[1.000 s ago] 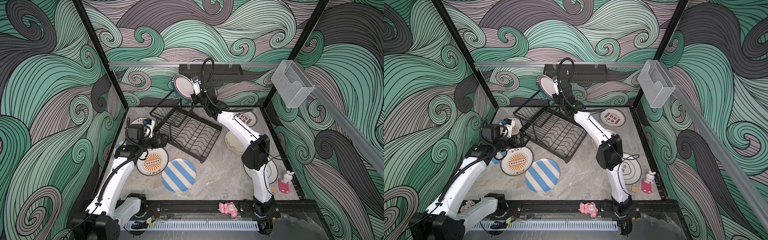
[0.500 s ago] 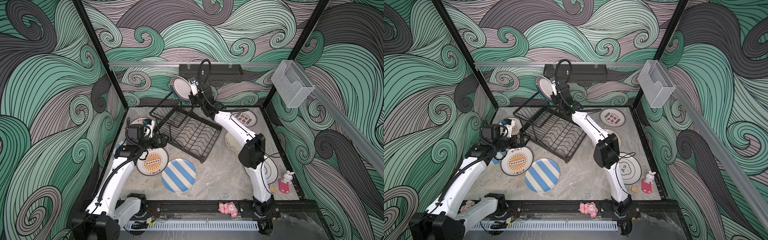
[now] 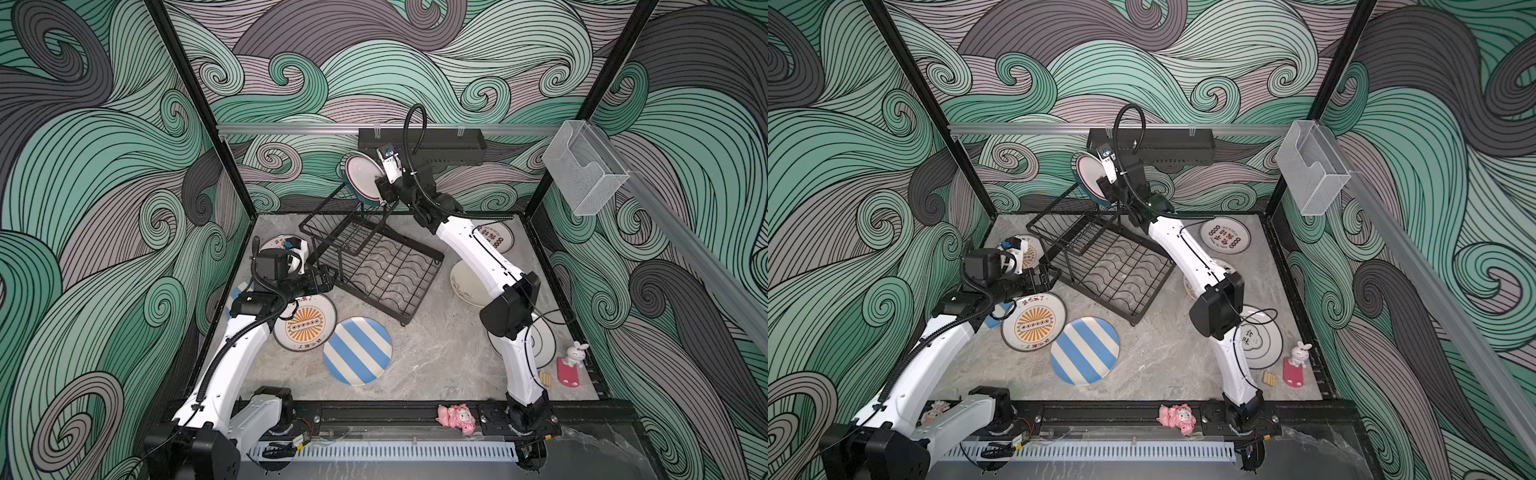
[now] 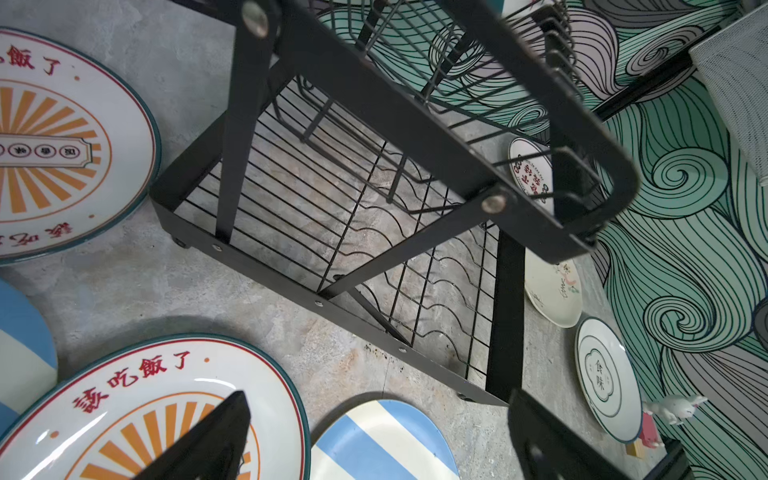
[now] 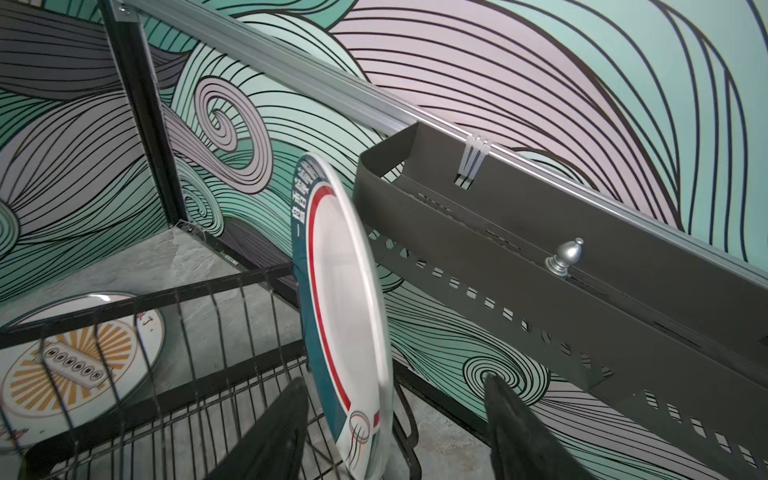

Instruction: Load the plates into the dish rack

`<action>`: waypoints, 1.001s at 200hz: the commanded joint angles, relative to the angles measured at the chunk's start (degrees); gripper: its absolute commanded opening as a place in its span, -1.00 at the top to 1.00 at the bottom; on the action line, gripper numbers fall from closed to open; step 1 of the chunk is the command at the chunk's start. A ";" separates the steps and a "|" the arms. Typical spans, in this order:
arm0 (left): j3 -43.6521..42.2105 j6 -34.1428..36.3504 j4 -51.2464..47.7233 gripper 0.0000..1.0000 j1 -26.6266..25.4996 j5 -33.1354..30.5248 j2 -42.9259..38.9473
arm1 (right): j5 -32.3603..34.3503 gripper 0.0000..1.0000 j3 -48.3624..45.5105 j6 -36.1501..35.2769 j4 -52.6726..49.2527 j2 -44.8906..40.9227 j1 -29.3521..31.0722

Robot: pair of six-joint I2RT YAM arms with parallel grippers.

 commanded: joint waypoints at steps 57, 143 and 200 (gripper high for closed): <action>-1.33 -1.12 1.76 -0.97 -9.83 -11.35 3.08 | -7.54 -0.60 -42.45 15.24 3.80 -33.65 -4.49; 2.48 -2.54 8.19 -0.97 -11.81 -17.46 14.90 | -17.11 -0.66 -78.85 31.52 6.52 -42.80 -7.97; 4.11 -2.52 6.63 -0.97 -11.69 -24.29 16.51 | -11.99 -0.68 -79.76 31.86 8.47 -35.57 -7.43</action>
